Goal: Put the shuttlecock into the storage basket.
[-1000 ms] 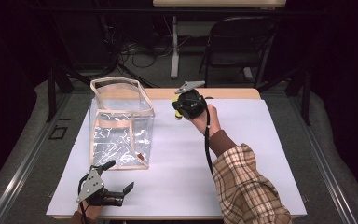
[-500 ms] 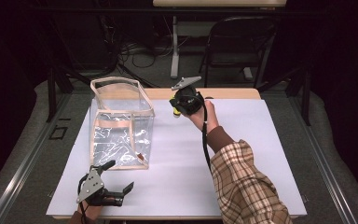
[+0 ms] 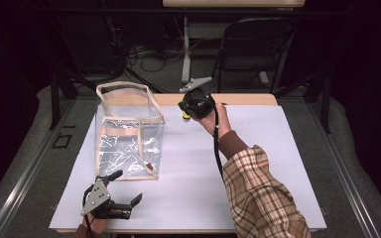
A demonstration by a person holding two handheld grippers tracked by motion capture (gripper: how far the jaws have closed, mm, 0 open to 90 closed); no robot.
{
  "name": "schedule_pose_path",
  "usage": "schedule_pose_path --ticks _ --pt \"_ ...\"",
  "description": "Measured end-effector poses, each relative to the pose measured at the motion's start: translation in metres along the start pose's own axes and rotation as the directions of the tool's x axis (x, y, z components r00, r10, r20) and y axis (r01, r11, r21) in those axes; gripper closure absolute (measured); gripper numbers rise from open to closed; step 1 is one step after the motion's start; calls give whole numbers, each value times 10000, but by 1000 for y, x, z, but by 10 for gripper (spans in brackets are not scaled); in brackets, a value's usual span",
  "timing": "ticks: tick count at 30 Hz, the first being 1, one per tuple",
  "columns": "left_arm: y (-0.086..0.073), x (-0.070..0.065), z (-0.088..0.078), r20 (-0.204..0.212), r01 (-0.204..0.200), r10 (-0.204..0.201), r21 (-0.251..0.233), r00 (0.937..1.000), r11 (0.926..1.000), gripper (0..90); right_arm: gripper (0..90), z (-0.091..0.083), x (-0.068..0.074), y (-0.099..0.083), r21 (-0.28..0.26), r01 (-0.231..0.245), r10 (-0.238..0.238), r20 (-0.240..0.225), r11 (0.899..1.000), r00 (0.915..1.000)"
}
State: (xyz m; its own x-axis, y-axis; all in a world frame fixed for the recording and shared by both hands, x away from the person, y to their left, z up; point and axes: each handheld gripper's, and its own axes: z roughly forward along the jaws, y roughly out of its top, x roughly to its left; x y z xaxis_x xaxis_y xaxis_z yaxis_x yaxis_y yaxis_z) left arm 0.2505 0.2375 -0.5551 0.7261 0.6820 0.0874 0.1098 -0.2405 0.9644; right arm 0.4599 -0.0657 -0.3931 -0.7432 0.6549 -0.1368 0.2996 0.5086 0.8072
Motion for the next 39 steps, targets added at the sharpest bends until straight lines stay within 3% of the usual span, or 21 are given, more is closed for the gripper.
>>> schedule_pose_path --ticks 39 --pt "0 0 0 6 23 -23 -17 10000 10000 3 900 -8 9 40 -332 531 -532 -36 9980 9986"
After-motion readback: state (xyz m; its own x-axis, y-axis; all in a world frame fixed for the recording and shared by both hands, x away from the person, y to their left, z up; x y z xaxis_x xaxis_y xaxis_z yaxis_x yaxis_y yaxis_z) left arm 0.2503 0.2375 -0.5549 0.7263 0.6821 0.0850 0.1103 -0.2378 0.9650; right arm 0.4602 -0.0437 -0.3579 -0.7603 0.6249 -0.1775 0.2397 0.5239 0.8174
